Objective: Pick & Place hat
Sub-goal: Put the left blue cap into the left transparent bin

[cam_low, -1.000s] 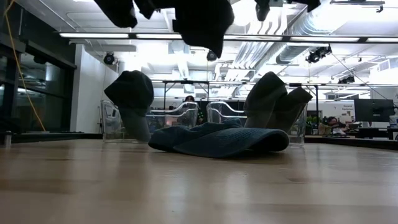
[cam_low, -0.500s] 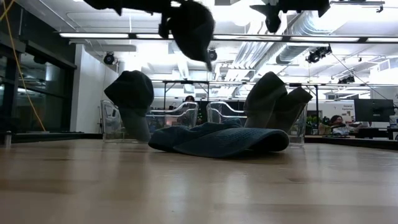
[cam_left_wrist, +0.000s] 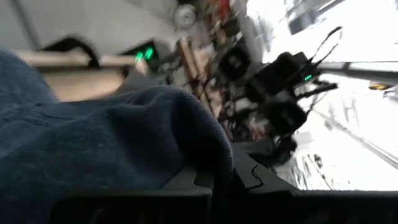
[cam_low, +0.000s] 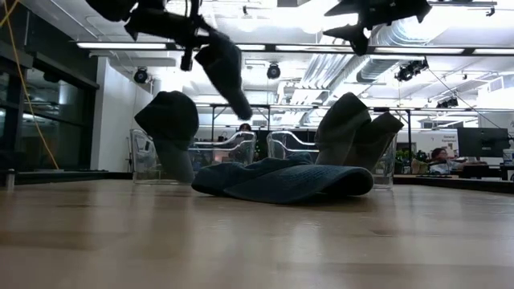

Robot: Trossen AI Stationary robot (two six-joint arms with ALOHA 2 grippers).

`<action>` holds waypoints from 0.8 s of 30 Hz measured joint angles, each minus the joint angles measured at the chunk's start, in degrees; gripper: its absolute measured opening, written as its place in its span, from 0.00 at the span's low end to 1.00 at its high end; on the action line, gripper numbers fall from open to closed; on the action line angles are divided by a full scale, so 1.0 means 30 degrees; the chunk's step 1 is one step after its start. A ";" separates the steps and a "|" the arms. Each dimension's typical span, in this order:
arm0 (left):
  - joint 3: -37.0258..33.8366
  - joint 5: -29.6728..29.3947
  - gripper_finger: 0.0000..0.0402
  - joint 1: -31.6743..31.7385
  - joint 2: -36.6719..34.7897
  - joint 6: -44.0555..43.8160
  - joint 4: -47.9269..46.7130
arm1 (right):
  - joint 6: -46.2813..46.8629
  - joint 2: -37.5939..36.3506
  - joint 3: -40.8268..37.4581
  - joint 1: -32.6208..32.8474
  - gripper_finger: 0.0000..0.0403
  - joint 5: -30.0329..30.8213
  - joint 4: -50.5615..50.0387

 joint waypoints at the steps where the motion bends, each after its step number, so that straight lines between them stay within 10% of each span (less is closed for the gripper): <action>1: 0.0000 0.0518 0.00 0.0311 0.0022 0.0034 -0.0544 | -0.0015 0.0000 -0.0003 0.0025 0.52 0.0288 -0.0200; 12: -0.0015 0.3353 0.00 0.2633 0.0022 0.1521 -0.3711 | -0.0303 0.0000 -0.0003 0.0729 0.52 0.3995 -0.1635; 24: -0.0007 0.0980 0.00 0.1658 0.0022 0.0783 -0.6271 | -0.0851 0.0015 -0.0003 0.0944 0.52 0.5967 -0.1734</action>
